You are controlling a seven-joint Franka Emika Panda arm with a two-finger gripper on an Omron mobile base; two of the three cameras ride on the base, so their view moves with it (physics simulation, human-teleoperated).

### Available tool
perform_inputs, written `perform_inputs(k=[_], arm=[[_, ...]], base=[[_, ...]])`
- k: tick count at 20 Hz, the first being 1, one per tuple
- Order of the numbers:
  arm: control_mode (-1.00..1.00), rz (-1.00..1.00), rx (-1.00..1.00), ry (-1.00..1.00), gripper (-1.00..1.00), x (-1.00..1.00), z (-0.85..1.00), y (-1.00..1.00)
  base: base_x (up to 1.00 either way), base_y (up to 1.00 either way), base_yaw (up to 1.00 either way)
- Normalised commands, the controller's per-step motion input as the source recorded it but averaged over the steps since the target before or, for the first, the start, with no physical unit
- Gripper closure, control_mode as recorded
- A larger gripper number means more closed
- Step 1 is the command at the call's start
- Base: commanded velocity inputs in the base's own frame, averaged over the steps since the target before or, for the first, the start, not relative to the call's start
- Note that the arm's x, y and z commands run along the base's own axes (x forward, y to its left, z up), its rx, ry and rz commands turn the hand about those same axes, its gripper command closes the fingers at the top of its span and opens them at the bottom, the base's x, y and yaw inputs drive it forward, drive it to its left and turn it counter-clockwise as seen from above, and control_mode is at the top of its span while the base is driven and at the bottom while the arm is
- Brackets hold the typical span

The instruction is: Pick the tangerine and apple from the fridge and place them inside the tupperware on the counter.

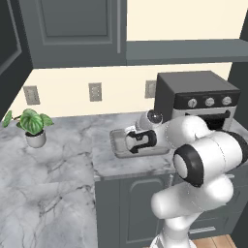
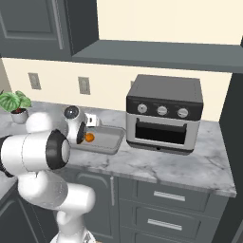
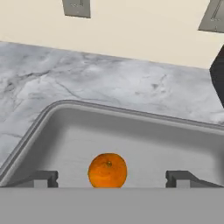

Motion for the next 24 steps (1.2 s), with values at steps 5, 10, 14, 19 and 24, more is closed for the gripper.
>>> perform_inputs(k=[5,10,14,19,24], arm=[[-1.00,0.00,0.00,-0.12,-1.00,-1.00,1.00,-0.54],[-1.00,0.00,0.00,-0.03,-1.00,-1.00,0.99,-0.48],[-1.00,0.00,0.00,0.01,-1.00,-0.96,0.87,-0.37],[-1.00,-0.01,-0.01,0.22,-1.00,-0.66,0.89,-0.03],[-1.00,0.00,-0.02,0.32,-1.00,-0.36,0.51,-0.12]], base=[[0.00,0.00,0.00],[0.00,0.00,0.00],[0.00,0.00,0.00],[0.00,0.00,0.00],[0.00,0.00,0.00]])
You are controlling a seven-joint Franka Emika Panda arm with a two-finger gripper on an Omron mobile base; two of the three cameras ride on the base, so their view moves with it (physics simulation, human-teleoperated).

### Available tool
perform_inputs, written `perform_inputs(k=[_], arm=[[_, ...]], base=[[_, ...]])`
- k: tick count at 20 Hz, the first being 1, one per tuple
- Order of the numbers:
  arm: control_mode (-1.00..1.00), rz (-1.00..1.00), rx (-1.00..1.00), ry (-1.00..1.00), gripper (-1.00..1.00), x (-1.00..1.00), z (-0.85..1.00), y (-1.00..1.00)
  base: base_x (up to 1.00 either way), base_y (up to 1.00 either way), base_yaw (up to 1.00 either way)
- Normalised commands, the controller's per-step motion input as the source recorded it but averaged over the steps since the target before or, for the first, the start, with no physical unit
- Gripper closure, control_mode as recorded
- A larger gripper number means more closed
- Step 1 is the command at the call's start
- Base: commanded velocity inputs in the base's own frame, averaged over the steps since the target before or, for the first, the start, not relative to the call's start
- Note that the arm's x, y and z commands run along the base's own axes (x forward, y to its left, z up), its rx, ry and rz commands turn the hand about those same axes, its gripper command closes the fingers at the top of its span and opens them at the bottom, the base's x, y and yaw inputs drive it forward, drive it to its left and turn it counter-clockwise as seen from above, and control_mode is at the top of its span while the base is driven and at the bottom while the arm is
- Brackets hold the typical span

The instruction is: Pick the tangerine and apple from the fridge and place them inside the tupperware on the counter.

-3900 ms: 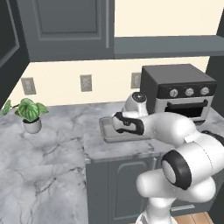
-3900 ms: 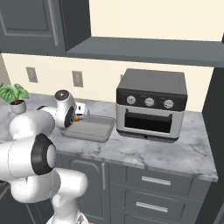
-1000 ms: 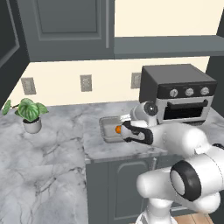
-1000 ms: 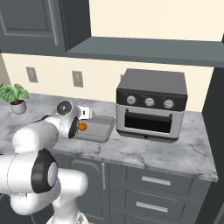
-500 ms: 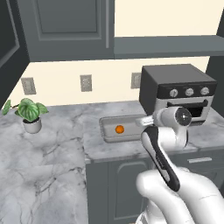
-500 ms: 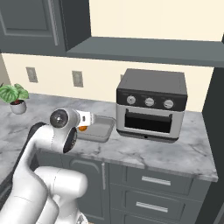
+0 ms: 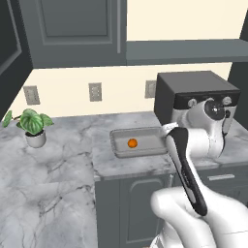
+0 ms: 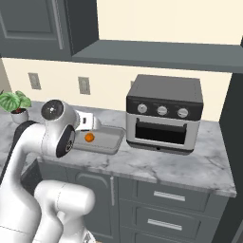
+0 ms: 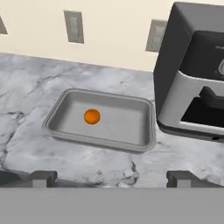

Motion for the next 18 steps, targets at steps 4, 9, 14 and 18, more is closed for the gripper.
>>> perform_inputs(k=[4,9,14,18], arm=[[-1.00,0.00,-0.03,0.05,-1.00,-0.59,-0.01,-0.16],[1.00,0.00,-0.01,0.00,-1.00,-0.38,-0.05,0.00],[1.00,0.00,0.00,0.00,-1.00,0.00,0.00,0.00],[1.00,0.00,0.00,0.00,-1.00,0.00,0.00,0.00]], base=[[0.00,0.00,0.00],[-0.58,0.00,0.00],[-0.60,-0.67,0.00],[-0.11,-1.00,0.00]])
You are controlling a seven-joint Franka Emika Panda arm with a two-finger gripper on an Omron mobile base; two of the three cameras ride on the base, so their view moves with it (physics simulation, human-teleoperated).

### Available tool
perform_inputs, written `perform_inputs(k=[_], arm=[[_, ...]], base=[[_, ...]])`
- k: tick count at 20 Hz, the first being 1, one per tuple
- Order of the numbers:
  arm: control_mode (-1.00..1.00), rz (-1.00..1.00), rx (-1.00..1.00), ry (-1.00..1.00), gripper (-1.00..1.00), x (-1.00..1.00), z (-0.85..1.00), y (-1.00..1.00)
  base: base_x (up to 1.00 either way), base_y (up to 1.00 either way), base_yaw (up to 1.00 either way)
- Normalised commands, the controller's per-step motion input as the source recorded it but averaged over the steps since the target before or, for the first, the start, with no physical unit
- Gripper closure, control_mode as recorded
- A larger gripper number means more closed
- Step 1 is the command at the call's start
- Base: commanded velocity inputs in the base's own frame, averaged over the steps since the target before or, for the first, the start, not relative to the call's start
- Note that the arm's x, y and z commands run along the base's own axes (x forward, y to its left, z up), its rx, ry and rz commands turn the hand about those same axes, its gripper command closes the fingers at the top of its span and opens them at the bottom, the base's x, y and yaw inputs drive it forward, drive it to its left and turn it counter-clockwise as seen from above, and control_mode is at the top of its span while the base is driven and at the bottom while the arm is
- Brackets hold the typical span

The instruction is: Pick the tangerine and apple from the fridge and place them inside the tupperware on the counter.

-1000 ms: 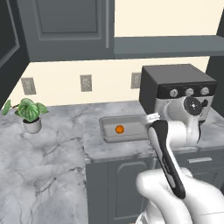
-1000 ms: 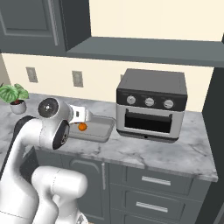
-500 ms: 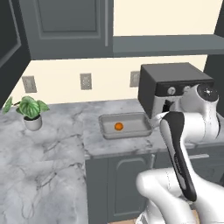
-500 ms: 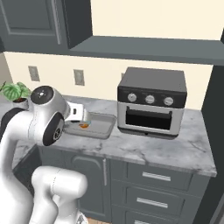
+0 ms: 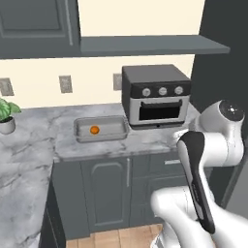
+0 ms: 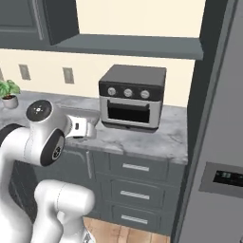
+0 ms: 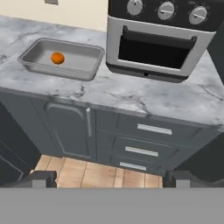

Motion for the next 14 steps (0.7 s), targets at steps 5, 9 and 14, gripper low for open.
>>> perform_inputs(k=[5,9,14], arm=[[1.00,0.00,0.00,0.00,-1.00,0.00,0.00,0.00],[1.00,0.00,0.00,0.00,-1.00,0.00,0.00,0.00],[1.00,0.00,0.00,0.00,-1.00,0.00,0.00,0.00]], base=[[-0.25,-0.85,0.00],[-0.50,-0.89,0.00],[-0.27,-0.99,0.00]])
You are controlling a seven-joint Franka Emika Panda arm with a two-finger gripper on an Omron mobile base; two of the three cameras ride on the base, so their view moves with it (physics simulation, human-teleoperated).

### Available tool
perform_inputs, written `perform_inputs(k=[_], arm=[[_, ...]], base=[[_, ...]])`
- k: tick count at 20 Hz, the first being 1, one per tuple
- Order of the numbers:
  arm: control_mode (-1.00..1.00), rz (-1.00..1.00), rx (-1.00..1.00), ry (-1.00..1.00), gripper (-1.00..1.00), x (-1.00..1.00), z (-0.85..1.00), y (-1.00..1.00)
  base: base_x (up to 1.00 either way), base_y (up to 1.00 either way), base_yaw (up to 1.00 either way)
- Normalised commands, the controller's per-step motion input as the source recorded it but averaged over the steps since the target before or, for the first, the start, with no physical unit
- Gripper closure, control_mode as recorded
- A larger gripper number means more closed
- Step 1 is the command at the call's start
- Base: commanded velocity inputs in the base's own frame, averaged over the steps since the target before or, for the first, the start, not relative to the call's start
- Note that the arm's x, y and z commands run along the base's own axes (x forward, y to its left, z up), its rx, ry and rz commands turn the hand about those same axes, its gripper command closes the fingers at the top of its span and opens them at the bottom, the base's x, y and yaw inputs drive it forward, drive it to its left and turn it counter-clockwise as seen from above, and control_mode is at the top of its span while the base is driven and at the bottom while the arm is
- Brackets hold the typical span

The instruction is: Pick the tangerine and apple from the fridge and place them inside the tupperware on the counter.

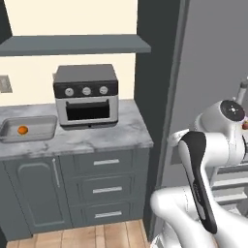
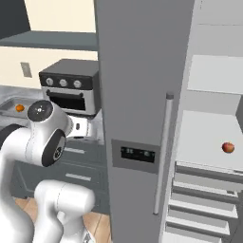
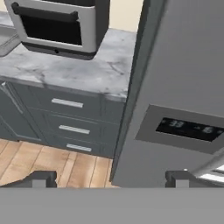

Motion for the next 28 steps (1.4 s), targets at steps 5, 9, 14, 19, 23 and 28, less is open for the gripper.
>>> perform_inputs(k=[5,9,14,19,23,28], arm=[[1.00,0.00,0.00,0.00,-1.00,0.00,0.00,0.00],[1.00,0.00,0.00,0.00,-1.00,0.00,0.00,0.00],[1.00,0.00,0.00,0.00,-1.00,0.00,0.00,0.00],[1.00,0.00,0.00,0.00,-1.00,0.00,0.00,0.00],[1.00,0.00,0.00,0.00,-1.00,0.00,0.00,0.00],[1.00,0.00,0.00,0.00,-1.00,0.00,0.00,0.00]], base=[[-0.14,-0.93,0.00],[-0.28,-0.80,0.00],[-0.14,-0.43,0.00],[-0.22,-0.39,-0.03],[-0.20,-0.61,-0.07],[-0.02,-0.19,-0.20]])
